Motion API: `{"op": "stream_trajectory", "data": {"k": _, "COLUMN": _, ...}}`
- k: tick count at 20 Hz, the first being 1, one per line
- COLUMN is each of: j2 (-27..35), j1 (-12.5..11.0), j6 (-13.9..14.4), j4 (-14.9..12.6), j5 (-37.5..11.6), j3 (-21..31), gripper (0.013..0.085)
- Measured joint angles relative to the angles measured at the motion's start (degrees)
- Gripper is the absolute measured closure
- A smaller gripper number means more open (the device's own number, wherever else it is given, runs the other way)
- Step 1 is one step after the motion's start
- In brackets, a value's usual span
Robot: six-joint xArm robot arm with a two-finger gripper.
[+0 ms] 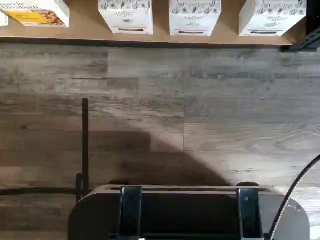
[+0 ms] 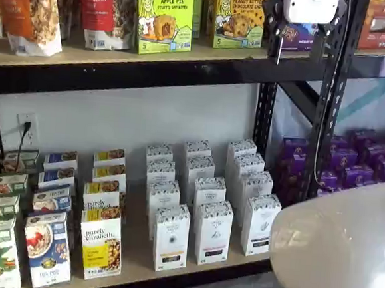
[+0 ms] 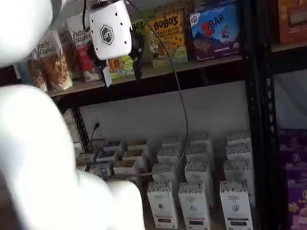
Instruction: Pick up the white box with a green strip in the middle, on the bottom shelf, the sixth box from the left
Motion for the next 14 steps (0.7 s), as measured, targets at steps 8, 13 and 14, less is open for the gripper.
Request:
{"op": "stream_trajectory", "data": {"k": 8, "j2": -2.88, "j1": 2.07, "j6": 1.82, "j4": -0.82, "j5": -7.50, "j3": 5.22, "gripper": 0.0130}}
{"op": "stream_trajectory", "data": {"k": 13, "j2": -4.11, "j1": 3.01, "j6": 2.64, "j4": -2.10, "j5": -14.75, "j3": 11.53, "gripper": 0.0130}}
{"op": "stream_trajectory", "data": {"k": 14, "j2": -3.82, "j1": 3.16, "j6": 2.79, "j4": -2.56, "j5": -15.73, "j3": 12.60, "gripper": 0.0130}}
